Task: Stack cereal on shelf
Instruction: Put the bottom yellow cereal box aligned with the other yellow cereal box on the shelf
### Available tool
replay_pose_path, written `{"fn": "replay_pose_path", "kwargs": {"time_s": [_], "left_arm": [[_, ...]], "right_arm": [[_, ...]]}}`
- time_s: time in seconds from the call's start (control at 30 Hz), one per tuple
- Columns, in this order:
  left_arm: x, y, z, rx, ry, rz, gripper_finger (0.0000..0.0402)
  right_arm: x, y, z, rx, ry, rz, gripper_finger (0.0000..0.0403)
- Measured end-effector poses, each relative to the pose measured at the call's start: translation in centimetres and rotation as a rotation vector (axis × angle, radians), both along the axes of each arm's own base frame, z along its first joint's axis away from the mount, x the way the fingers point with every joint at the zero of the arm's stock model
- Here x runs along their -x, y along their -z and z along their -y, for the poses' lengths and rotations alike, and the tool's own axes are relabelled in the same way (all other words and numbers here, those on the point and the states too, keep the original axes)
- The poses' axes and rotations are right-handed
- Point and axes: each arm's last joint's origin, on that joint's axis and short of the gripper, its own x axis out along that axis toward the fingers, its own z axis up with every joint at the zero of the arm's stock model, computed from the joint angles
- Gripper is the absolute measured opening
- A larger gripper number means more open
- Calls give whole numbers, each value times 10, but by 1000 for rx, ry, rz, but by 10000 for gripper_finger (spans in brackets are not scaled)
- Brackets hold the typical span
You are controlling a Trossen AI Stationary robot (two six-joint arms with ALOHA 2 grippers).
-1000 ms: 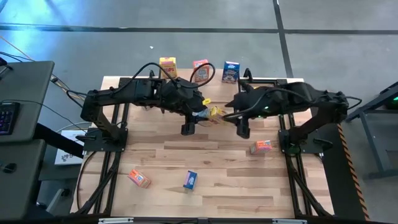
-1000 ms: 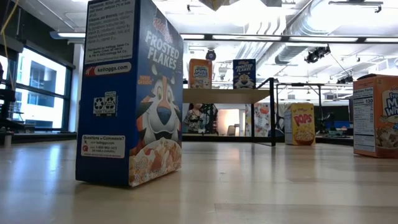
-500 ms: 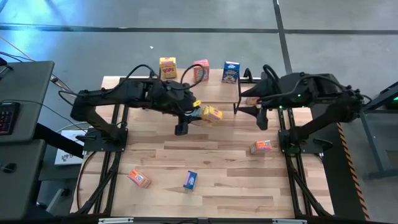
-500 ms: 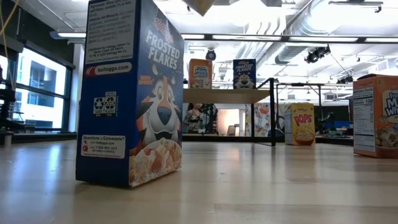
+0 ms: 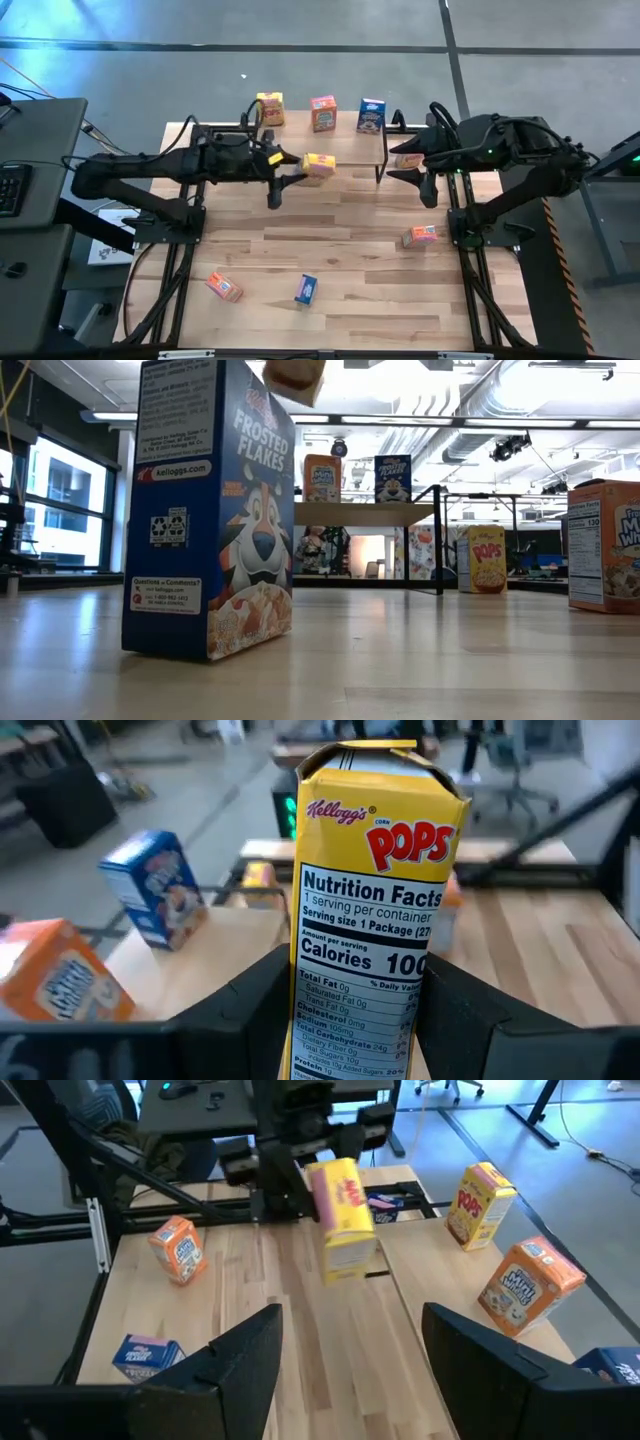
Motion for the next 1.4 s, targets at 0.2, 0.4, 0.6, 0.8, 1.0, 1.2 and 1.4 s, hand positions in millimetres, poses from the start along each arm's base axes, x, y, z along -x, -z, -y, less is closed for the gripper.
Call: {"fn": "replay_pose_path", "kwargs": {"time_s": [0.2,0.4,0.6,0.8,1.0,1.2,1.4], "left_arm": [[16,34,-23,2,-77,62,170],[27,55,-42,23,-109,104,170],[37,76,-64,59,-149,91,170],[48,96,-82,107,-149,142,170],[58,108,-96,128,-166,158,170],[66,113,-107,132,-166,161,170],[79,122,-120,143,-194,164,170]], "right_arm": [[0,0,0,13,2,0,232],[1,1,3,51,67,-13,232],[-7,16,2,54,83,-67,232],[-18,35,2,69,145,-95,232],[-24,53,0,51,132,-64,232],[-19,84,1,32,125,-7,232],[-5,112,1,-15,75,91,232]]}}
